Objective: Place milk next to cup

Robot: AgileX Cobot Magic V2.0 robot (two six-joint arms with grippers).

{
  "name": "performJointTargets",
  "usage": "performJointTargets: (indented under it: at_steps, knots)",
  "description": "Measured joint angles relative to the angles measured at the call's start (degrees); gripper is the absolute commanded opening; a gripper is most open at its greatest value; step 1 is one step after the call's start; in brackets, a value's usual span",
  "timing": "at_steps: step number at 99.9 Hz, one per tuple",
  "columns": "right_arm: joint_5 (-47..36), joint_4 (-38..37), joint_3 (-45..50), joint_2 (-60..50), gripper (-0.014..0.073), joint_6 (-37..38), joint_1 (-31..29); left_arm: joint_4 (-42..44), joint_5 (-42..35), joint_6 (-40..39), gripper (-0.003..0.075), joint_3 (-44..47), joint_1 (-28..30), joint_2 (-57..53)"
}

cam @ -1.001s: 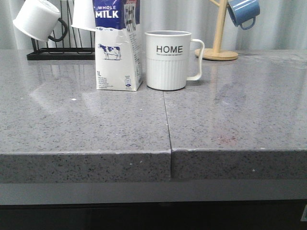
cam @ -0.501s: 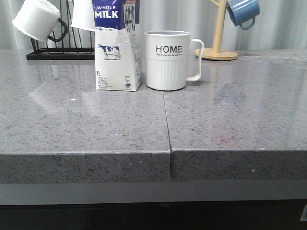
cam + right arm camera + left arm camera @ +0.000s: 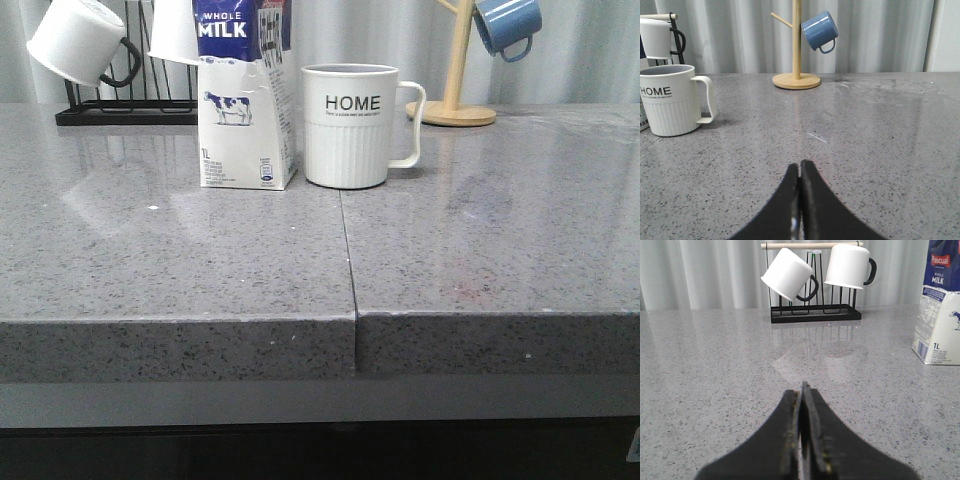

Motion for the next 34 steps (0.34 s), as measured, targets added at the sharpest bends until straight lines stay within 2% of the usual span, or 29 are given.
performJointTargets:
  at_steps: [34]
  knots:
    - [0.0, 0.0, 0.05, 0.0, -0.0122, 0.0, 0.0, 0.0, 0.0, 0.0, -0.0021, 0.0, 0.0, 0.0]
